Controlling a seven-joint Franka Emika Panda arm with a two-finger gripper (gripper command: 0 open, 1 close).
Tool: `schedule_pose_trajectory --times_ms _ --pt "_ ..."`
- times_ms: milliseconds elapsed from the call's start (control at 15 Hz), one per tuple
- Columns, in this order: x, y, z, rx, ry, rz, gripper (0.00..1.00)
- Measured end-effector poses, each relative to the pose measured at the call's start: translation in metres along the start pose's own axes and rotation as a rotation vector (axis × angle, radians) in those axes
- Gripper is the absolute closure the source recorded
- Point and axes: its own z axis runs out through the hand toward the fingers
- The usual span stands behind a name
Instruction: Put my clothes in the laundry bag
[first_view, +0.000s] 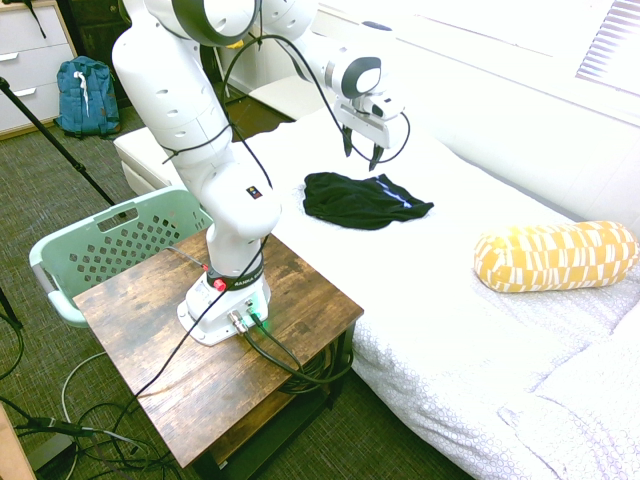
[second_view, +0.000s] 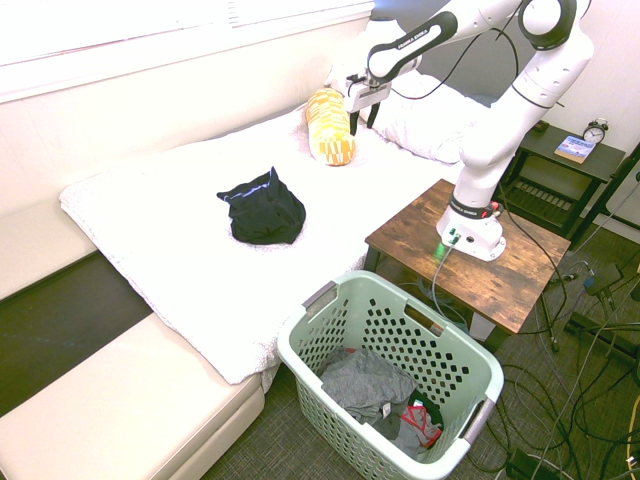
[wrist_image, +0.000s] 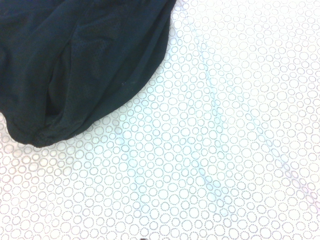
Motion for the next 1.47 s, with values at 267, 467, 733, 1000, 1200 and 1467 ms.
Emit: schedule_pose_trajectory --times_ms 267,467,733,1000,1200,1467 --pt "0.000 -0.025 -0.003 0.003 0.002 -0.047 0.00" --pt "-0.004 -0.099 0.000 0.019 0.011 -0.129 0.00" --pt "-0.006 -0.191 0.056 0.004 -0.037 -0.203 0.00" --pt "-0.036 -0.266 0.155 0.002 -0.094 -0.283 0.00" --pt "-0.030 -0.295 0.236 -0.034 -0.084 -0.339 0.00" --pt "0.014 -0.295 0.337 -0.077 -0.081 -0.361 0.00"
